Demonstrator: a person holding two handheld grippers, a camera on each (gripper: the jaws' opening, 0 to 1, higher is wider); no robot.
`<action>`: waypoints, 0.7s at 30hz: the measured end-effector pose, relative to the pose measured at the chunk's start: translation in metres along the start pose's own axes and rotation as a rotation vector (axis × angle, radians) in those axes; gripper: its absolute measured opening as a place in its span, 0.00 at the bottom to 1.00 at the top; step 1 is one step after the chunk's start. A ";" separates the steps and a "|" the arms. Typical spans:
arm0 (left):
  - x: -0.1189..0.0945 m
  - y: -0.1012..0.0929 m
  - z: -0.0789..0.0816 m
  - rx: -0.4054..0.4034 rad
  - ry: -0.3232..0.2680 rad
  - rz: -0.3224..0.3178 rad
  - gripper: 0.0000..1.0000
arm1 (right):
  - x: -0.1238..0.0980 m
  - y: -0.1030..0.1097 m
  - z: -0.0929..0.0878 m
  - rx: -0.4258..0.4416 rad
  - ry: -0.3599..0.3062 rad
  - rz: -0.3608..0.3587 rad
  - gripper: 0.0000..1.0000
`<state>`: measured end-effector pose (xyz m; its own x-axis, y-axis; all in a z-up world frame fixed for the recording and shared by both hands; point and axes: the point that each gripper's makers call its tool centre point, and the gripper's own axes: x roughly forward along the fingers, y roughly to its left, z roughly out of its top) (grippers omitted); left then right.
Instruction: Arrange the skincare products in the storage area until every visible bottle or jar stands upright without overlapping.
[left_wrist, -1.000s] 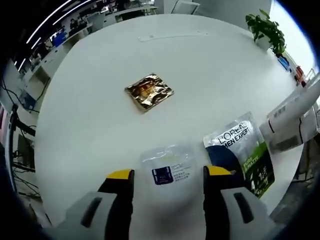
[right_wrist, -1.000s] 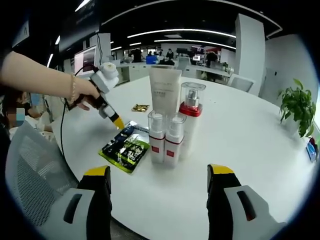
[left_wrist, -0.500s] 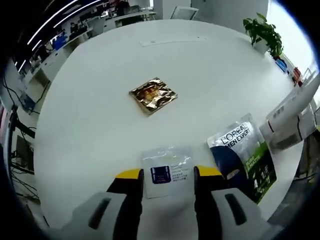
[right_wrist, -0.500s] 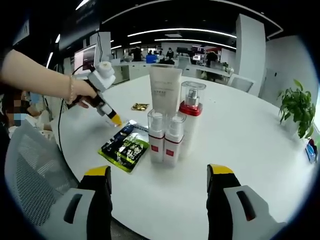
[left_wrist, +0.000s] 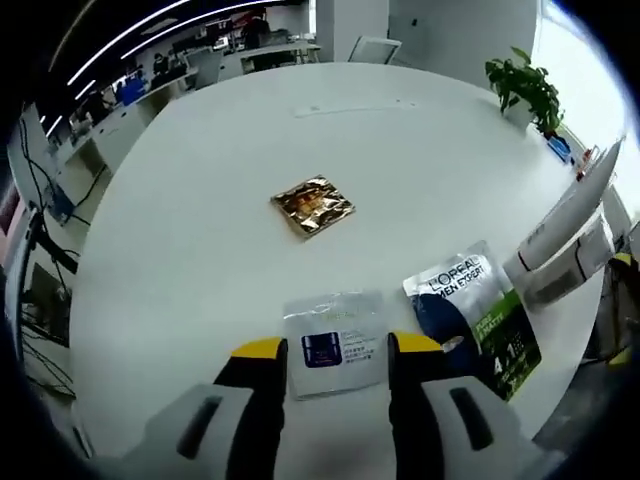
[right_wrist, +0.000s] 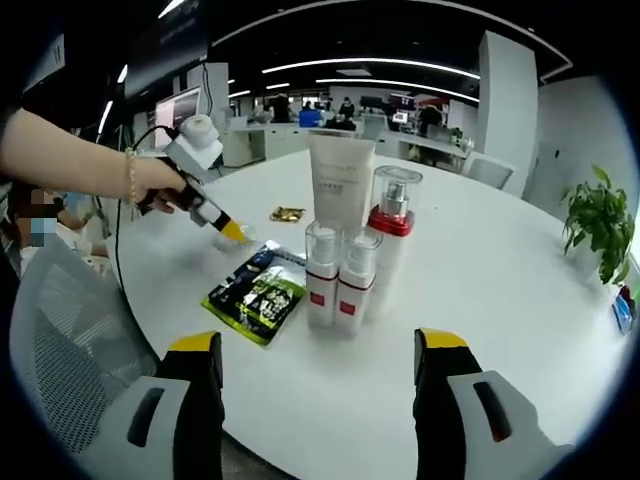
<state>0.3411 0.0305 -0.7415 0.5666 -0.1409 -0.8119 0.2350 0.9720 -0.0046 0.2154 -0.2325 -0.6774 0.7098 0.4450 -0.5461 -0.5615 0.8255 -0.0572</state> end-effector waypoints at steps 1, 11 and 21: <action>-0.003 -0.001 0.001 0.001 -0.012 -0.001 0.45 | 0.000 0.001 0.001 -0.005 -0.001 0.002 0.78; -0.037 -0.010 0.001 -0.011 -0.096 -0.037 0.45 | -0.001 0.006 0.007 -0.080 -0.015 0.000 0.78; -0.072 -0.022 0.002 -0.010 -0.192 -0.087 0.45 | -0.008 0.030 0.028 -0.065 -0.070 0.048 0.74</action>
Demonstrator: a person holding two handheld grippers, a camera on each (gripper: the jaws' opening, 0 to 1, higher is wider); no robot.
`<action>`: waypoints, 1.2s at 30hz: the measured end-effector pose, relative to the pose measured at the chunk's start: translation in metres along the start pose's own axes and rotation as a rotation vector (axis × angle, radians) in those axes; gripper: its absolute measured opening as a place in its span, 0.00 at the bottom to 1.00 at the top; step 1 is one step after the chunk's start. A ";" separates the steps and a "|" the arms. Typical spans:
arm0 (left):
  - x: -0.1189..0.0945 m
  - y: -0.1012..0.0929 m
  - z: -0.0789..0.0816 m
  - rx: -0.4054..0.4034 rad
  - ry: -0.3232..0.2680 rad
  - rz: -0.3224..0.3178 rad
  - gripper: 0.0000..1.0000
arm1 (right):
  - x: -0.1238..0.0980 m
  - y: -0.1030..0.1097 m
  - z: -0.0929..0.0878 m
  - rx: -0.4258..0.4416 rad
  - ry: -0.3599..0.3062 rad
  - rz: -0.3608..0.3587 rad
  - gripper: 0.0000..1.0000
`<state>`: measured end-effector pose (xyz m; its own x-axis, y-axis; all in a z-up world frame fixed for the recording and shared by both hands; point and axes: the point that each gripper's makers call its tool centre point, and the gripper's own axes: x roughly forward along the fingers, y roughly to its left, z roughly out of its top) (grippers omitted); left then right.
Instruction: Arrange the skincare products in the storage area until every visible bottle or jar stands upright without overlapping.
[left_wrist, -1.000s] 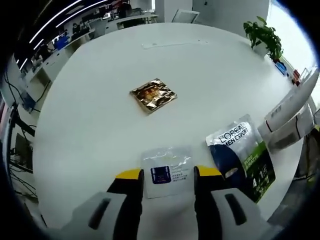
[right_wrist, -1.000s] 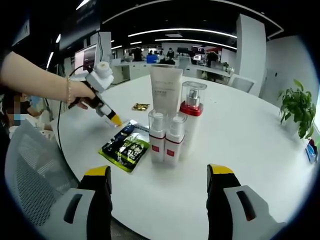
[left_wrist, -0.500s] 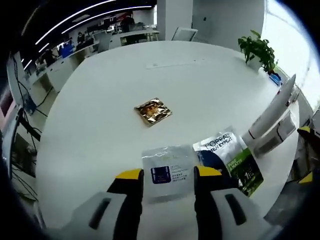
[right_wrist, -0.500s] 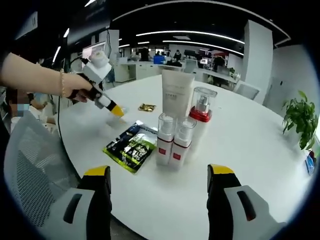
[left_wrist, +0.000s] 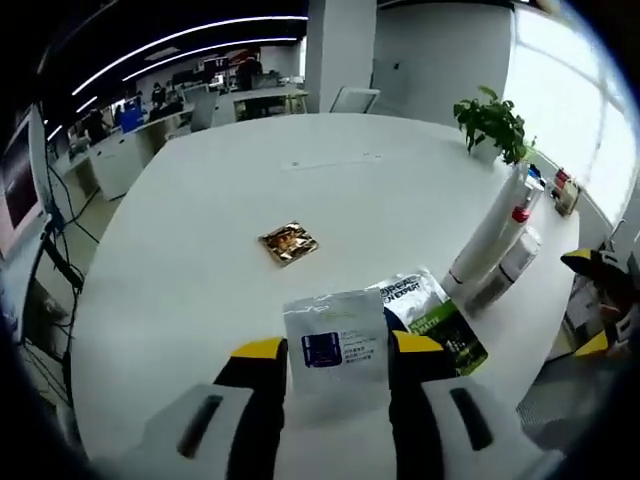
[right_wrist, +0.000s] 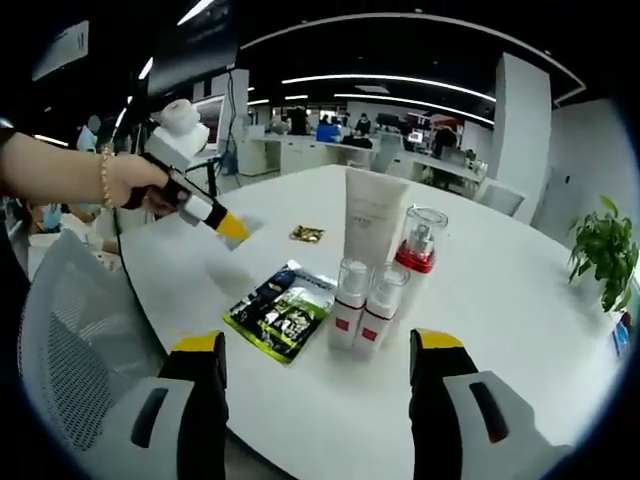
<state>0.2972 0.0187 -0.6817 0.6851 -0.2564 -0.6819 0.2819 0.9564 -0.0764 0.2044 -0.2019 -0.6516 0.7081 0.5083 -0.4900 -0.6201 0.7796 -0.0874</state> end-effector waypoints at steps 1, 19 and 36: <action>-0.005 -0.002 0.001 -0.001 -0.012 -0.008 0.45 | 0.001 0.003 0.000 -0.003 -0.001 0.007 0.72; -0.072 -0.052 -0.001 0.094 -0.141 -0.090 0.45 | 0.010 0.051 0.057 0.297 -0.164 0.177 0.55; -0.103 -0.089 0.001 0.307 -0.197 -0.116 0.45 | 0.021 0.078 0.084 0.460 -0.219 0.361 0.25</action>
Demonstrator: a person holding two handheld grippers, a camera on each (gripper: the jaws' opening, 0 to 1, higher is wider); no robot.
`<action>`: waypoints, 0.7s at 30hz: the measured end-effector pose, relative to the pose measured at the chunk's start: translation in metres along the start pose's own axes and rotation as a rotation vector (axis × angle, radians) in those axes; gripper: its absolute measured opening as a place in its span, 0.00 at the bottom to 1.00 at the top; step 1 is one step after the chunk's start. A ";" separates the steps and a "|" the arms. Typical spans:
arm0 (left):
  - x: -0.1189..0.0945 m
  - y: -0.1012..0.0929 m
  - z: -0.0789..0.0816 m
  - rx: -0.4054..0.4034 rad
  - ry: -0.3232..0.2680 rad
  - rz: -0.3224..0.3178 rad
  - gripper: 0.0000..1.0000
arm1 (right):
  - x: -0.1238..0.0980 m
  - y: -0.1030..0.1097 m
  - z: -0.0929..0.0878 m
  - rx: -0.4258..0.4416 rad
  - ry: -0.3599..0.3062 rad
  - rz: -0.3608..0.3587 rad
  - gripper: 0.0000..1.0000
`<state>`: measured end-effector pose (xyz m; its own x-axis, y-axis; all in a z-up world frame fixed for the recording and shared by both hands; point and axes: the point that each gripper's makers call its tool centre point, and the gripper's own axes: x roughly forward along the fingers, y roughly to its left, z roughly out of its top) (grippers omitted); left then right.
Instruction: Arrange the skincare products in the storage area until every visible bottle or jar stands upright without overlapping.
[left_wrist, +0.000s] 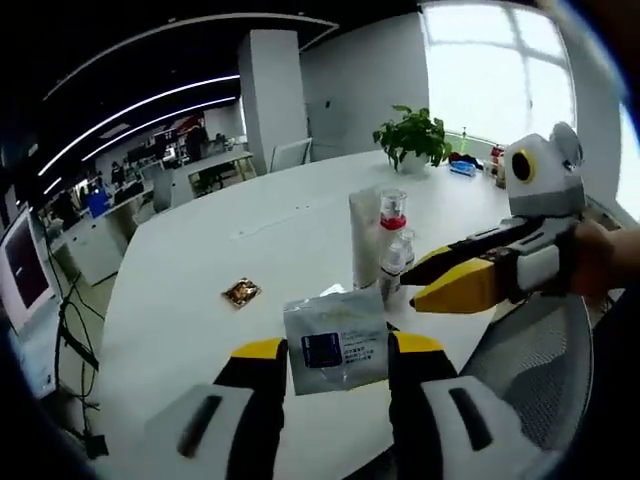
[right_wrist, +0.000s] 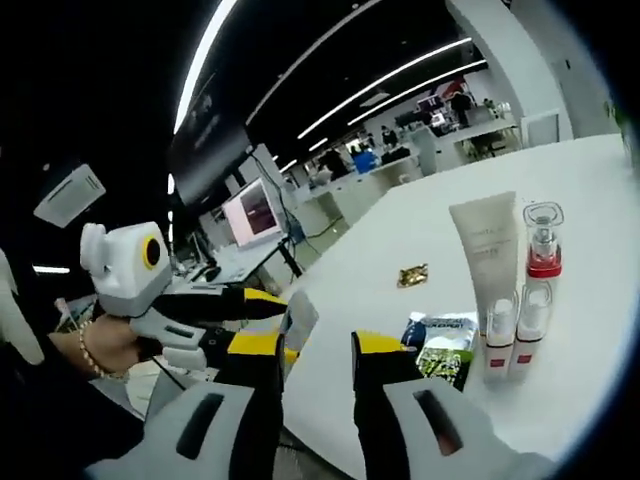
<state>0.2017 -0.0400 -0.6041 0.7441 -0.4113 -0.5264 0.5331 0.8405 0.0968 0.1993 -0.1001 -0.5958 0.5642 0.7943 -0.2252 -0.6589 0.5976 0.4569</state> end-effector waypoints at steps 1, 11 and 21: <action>-0.001 -0.001 0.000 0.000 0.000 -0.003 0.45 | 0.001 0.001 0.001 0.012 -0.001 0.009 0.23; 0.002 -0.012 -0.004 0.045 0.008 -0.039 0.45 | 0.011 0.009 -0.010 0.075 0.019 0.039 0.19; 0.003 -0.015 -0.006 0.046 0.012 -0.060 0.45 | 0.014 0.005 -0.015 0.219 0.012 0.063 0.09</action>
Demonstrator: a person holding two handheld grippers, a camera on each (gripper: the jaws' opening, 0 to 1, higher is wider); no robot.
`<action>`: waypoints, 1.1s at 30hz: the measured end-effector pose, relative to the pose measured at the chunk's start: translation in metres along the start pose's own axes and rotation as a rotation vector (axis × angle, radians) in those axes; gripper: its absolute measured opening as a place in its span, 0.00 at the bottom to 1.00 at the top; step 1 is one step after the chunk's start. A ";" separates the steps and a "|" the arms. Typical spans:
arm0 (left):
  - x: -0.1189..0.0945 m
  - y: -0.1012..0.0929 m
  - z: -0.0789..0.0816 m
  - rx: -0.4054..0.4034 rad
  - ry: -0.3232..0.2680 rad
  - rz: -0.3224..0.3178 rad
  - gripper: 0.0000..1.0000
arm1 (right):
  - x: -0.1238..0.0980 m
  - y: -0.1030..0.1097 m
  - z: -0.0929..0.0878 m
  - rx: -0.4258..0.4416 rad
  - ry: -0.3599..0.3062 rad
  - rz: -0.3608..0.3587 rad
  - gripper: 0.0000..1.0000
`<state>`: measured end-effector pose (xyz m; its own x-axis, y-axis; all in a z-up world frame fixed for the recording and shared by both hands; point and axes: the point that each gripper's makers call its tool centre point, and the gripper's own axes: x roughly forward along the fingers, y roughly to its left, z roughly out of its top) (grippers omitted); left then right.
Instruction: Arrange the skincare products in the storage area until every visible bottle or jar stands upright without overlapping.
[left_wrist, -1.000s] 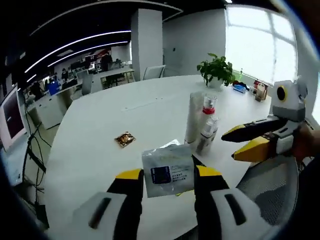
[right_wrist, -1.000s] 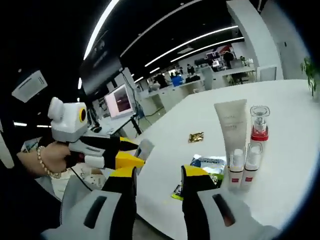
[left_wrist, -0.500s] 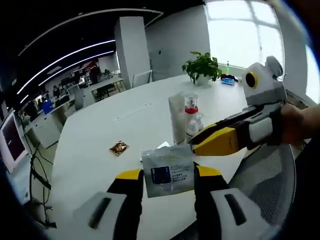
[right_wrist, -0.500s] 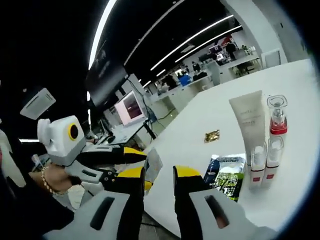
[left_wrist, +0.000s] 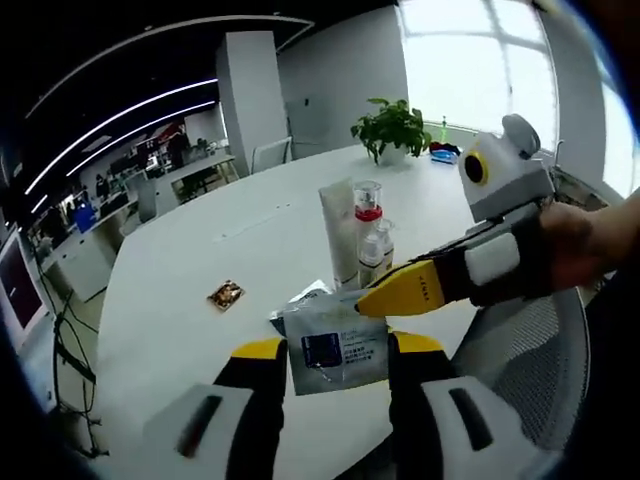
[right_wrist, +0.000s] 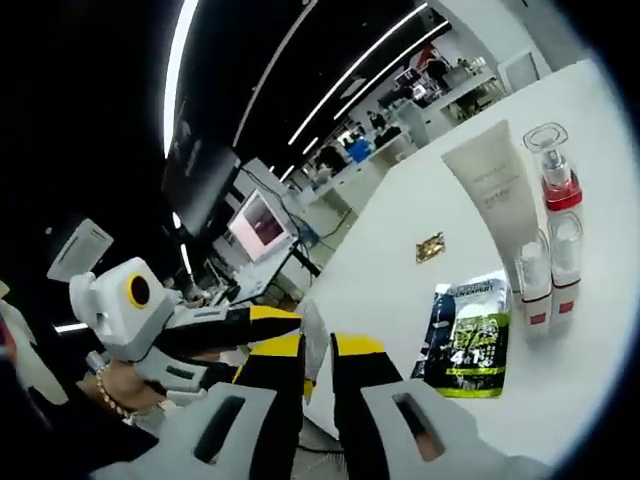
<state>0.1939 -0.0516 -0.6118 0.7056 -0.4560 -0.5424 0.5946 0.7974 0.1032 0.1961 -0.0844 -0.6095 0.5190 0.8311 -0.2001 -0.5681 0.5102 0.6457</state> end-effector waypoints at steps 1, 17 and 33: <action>0.000 0.000 0.000 0.000 -0.001 -0.001 0.45 | 0.000 0.000 -0.001 0.003 0.003 0.002 0.09; -0.004 0.007 -0.005 -0.110 -0.045 -0.125 0.60 | -0.006 -0.002 0.007 -0.024 -0.008 -0.008 0.01; -0.034 0.024 -0.003 -0.520 -0.178 -0.404 0.30 | -0.003 0.035 0.028 -0.032 -0.016 0.177 0.01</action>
<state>0.1832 -0.0159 -0.5930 0.5466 -0.7802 -0.3041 0.5932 0.6171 -0.5170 0.1921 -0.0756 -0.5660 0.4190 0.9050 -0.0731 -0.6714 0.3631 0.6461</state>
